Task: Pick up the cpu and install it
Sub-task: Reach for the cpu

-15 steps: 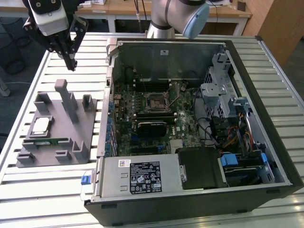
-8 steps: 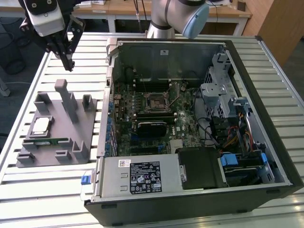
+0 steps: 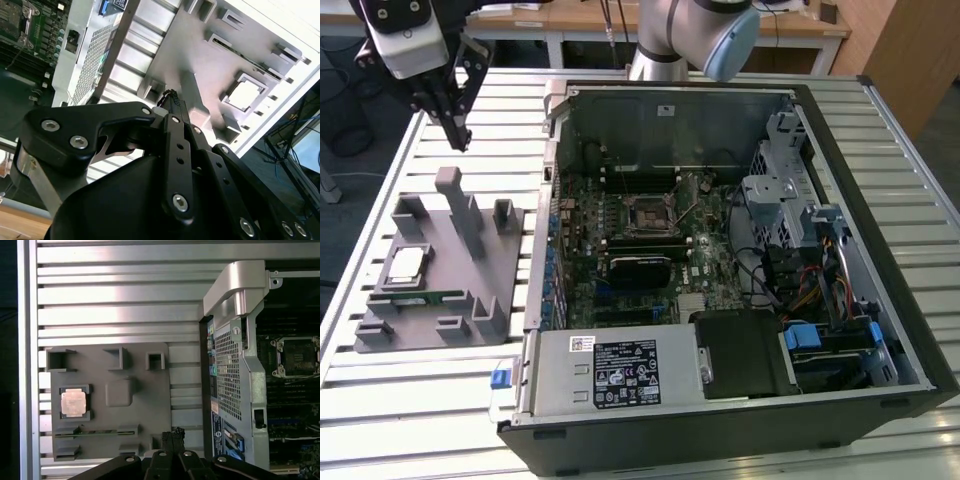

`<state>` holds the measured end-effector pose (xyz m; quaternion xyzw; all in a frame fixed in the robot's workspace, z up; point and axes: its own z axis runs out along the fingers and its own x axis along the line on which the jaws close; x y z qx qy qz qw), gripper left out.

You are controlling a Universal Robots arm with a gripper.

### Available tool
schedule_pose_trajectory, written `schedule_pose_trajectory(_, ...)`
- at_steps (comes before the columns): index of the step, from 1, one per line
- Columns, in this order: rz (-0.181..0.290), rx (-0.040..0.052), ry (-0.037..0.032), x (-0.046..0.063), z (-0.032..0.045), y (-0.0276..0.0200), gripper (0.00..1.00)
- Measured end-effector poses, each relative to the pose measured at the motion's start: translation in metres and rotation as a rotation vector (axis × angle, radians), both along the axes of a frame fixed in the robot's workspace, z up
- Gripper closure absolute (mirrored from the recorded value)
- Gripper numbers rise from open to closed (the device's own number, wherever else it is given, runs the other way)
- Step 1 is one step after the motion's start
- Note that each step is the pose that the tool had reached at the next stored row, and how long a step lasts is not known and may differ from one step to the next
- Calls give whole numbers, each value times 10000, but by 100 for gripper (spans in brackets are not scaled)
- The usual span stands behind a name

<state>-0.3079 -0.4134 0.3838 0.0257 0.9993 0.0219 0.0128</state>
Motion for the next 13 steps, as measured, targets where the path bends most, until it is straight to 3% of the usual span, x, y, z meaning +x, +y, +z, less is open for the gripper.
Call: schedule_pose_trajectory(13,46,0,1,-101,-24,0,89)
